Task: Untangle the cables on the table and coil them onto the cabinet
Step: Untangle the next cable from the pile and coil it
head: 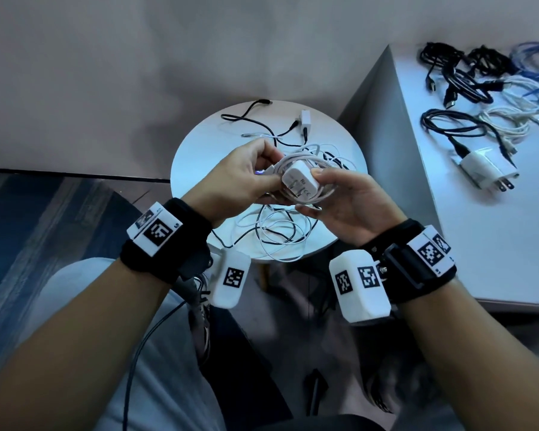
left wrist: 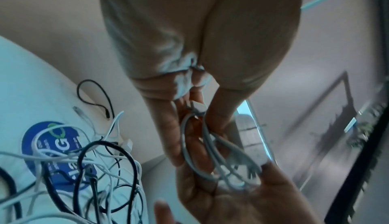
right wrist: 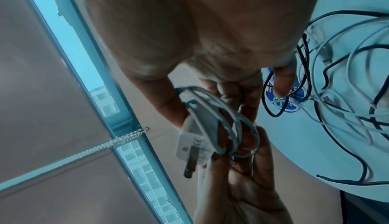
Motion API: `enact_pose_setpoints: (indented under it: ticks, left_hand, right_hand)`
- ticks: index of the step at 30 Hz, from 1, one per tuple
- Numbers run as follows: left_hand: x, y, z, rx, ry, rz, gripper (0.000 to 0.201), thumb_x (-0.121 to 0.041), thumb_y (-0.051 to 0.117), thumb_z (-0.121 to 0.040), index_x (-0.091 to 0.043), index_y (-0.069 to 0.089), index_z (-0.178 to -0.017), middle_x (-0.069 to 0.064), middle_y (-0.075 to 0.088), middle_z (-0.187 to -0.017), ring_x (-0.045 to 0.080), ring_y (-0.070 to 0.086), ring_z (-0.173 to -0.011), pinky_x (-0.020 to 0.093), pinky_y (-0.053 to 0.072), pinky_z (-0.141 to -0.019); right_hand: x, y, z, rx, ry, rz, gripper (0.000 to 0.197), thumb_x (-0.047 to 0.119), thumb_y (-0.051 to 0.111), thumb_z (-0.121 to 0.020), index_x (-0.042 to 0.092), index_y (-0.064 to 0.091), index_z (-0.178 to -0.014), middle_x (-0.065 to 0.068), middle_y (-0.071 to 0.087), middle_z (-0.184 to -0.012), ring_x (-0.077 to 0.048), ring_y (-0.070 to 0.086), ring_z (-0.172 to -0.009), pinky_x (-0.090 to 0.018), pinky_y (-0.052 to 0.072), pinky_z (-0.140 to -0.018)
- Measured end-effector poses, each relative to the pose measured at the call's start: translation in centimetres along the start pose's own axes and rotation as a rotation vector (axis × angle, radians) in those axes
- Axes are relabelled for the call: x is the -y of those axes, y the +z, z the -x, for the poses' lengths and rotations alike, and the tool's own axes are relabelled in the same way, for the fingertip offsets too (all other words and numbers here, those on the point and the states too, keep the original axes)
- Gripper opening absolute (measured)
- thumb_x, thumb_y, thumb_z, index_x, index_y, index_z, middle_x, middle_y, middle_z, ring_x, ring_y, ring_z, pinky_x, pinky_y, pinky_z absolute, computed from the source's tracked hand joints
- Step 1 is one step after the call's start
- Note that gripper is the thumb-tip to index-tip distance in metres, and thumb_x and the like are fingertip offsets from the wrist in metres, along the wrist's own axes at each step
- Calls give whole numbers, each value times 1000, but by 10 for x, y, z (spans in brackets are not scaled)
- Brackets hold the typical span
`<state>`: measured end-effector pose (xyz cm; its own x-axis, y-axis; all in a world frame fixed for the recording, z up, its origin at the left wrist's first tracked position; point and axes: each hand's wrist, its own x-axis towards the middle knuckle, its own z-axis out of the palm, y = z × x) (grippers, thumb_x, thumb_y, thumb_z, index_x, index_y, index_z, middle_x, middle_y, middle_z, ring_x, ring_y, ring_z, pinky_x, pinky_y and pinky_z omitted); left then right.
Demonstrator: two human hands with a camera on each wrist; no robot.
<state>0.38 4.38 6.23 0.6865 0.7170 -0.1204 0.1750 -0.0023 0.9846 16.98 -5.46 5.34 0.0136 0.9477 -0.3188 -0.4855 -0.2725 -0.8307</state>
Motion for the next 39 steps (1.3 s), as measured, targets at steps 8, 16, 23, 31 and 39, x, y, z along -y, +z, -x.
enact_pose_setpoints:
  ticks: [8, 16, 23, 31, 39]
  left_hand:
    - [7, 3, -6, -8, 58, 36, 14, -5, 58, -99, -14, 54, -108, 11, 65, -104, 21, 69, -92, 43, 59, -88]
    - [13, 19, -5, -85, 169, -288, 27, -10, 65, -96, -11, 43, -112, -1, 58, -96, 11, 60, -80, 31, 56, -77]
    - [15, 20, -7, -25, 100, -267, 32, -9, 68, -94, -15, 53, -121, -3, 67, -106, 12, 66, -92, 32, 57, -84]
    - [17, 11, -14, -139, 64, -210, 9, -3, 65, -94, -10, 63, -99, -3, 70, -91, 8, 63, -81, 29, 53, -77]
    - [24, 23, -16, -334, 164, -427, 9, -18, 55, -98, -11, 61, -100, 8, 63, -98, 24, 61, -88, 24, 50, -77]
  right_hand:
    - [-6, -3, -6, -150, -15, 1, 42, 48, 63, -80, 23, 69, -113, -3, 66, -100, -15, 59, -96, -34, 38, -89]
    - [-8, -3, -10, -299, 50, -56, 24, 43, 65, -91, 21, 70, -101, -2, 63, -91, -13, 57, -80, -27, 44, -76]
    - [-6, -8, -8, -264, 32, 55, 19, 39, 64, -91, 21, 72, -94, 2, 67, -84, -11, 59, -76, -26, 41, -73]
    - [-2, 0, -4, -111, 69, 14, 30, 46, 59, -89, 19, 65, -101, 1, 62, -80, -20, 60, -83, -40, 45, -84]
    - [-16, 9, -11, -93, -10, -15, 28, -5, 65, -88, 14, 51, -102, -14, 62, -102, -32, 70, -78, -45, 62, -66]
